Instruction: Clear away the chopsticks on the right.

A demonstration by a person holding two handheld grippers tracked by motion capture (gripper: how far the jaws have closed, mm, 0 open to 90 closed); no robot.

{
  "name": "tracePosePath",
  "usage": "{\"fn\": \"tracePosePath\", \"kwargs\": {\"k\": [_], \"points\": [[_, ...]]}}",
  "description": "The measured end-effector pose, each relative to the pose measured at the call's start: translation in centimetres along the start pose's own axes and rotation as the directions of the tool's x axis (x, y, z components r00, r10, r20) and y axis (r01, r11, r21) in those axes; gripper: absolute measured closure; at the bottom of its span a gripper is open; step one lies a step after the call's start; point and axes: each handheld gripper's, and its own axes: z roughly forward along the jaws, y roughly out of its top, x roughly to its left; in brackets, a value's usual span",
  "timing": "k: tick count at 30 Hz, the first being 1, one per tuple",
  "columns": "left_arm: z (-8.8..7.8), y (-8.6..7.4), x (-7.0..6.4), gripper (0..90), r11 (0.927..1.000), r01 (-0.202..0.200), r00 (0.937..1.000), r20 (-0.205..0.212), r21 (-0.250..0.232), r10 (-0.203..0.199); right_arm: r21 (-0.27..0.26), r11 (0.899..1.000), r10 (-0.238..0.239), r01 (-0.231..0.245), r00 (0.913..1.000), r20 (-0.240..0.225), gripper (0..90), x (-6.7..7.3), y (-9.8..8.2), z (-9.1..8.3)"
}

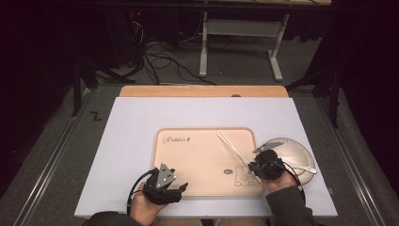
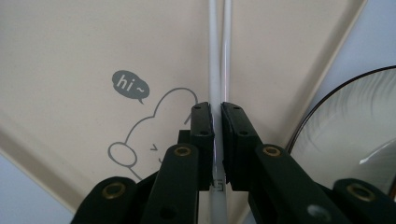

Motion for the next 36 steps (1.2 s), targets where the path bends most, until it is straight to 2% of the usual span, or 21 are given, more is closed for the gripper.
{"fn": "tracePosePath", "kwargs": {"k": [11, 23, 36], "points": [[0.0, 0.0, 0.0, 34.7, 1.0000, -0.004, 1.0000, -0.002, 0.000, 0.004, 0.042, 0.999, -0.011, 0.011, 0.9999, 0.002, 84.2, 0.6, 0.2, 1.1], [-0.4, 0.0, -0.4, 35.3, 0.9993, -0.019, 0.9998, -0.006, -0.033, 0.019, 0.076, 0.997, -0.019, 0.019, 0.9998, 0.001, 83.8, 1.0, 0.2, 2.0], [-0.4, 0.0, -0.4, 35.3, 0.9993, -0.021, 0.9998, -0.004, -0.030, 0.021, 0.081, 0.996, -0.032, 0.032, 0.9995, 0.000, 82.4, 1.2, 0.2, 2.6]]}}
